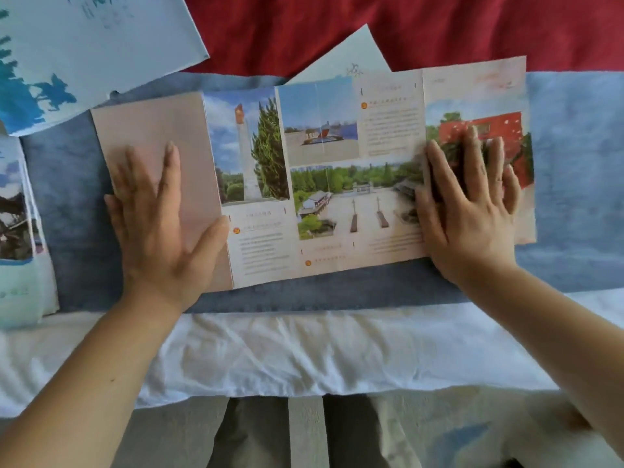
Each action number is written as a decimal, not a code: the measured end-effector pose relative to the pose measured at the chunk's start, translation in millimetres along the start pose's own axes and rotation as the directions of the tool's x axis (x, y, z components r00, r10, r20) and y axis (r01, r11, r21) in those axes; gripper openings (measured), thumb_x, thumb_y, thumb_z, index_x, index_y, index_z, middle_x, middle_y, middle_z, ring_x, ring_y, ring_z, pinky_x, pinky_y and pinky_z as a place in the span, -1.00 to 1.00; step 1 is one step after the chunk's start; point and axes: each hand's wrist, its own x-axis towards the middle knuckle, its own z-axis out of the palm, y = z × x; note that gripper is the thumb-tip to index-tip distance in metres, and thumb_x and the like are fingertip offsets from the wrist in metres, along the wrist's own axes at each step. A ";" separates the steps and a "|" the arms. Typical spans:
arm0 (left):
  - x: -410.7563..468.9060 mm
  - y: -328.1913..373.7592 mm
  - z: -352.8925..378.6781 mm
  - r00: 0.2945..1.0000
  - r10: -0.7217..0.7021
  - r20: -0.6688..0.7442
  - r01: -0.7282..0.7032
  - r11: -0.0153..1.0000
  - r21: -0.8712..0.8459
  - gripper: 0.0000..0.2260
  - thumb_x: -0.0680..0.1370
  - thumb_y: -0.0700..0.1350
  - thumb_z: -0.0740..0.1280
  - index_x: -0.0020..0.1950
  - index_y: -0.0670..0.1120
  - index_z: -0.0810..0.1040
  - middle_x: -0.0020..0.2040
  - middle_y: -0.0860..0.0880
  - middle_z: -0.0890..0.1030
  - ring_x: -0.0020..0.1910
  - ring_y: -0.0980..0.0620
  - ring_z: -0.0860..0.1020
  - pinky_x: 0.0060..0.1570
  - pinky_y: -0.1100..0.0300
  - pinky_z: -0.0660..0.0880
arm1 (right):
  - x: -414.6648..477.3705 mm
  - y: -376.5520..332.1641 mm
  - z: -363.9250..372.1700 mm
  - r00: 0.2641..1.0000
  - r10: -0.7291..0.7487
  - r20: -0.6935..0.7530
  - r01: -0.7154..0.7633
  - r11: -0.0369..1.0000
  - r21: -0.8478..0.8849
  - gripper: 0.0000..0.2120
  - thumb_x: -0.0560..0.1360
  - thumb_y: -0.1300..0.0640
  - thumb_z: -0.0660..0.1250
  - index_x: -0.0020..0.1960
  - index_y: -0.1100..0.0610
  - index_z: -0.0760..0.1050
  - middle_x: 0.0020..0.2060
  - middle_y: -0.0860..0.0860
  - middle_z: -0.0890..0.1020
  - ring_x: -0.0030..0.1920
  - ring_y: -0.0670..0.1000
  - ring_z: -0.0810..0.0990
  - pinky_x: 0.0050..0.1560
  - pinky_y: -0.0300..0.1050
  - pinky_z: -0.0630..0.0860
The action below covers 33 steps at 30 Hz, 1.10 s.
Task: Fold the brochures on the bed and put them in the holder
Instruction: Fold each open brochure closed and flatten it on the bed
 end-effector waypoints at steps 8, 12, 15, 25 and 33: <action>3.0 41.8 18.8 1.000 0.017 0.022 -0.017 1.000 -0.014 -0.14 0.47 0.34 0.15 0.69 0.07 -0.04 0.69 -0.17 -0.06 0.67 -0.17 -0.14 0.59 -0.21 -0.21 | -3.0 6.2 10.7 0.999 -0.033 -0.029 0.035 0.999 0.038 -0.45 0.71 -0.24 -0.05 0.67 -0.19 0.04 0.68 0.08 0.02 0.67 0.21 -0.07 0.61 0.23 -0.04; 3.7 68.7 29.7 0.999 0.050 0.019 -0.049 0.998 -0.029 -0.17 0.48 0.33 0.16 0.68 0.13 -0.07 0.69 -0.15 -0.07 0.67 -0.16 -0.13 0.59 -0.20 -0.18 | -1.5 7.8 9.6 0.999 -0.037 -0.021 0.038 0.999 0.032 -0.45 0.71 -0.25 -0.05 0.67 -0.19 0.05 0.68 0.08 0.01 0.67 0.22 -0.08 0.60 0.25 -0.03; 3.9 89.0 40.9 0.998 0.054 0.022 -0.053 0.998 -0.040 -0.16 0.49 0.31 0.18 0.68 0.12 -0.11 0.69 -0.12 -0.08 0.67 -0.14 -0.13 0.59 -0.17 -0.20 | -1.1 8.1 9.5 0.999 -0.038 -0.035 0.040 0.998 0.044 -0.45 0.70 -0.25 -0.05 0.67 -0.19 0.06 0.68 0.08 0.02 0.67 0.21 -0.07 0.60 0.23 -0.02; 8.7 153.5 73.5 0.990 0.138 0.005 -0.137 0.989 -0.061 -0.12 0.45 0.24 0.22 0.69 0.01 -0.06 0.69 -0.15 -0.04 0.67 -0.17 -0.09 0.57 -0.25 -0.20 | 19.2 36.2 -7.1 0.971 -0.203 -0.129 0.213 0.974 0.072 -0.54 0.66 -0.10 0.18 0.55 -0.06 0.41 0.48 0.10 0.47 0.33 0.26 0.48 0.13 0.12 0.37; 18.5 203.3 99.4 0.974 0.223 0.043 -0.225 0.971 0.076 -0.17 0.49 0.26 0.22 0.69 0.05 0.00 0.69 -0.19 -0.10 0.65 -0.30 -0.11 0.56 -0.35 -0.09 | 30.1 72.5 -9.4 0.972 -0.141 -0.187 0.156 0.986 0.067 -0.50 0.67 -0.04 0.18 0.58 0.04 0.36 0.57 0.23 0.30 0.59 0.28 0.23 0.54 0.16 0.14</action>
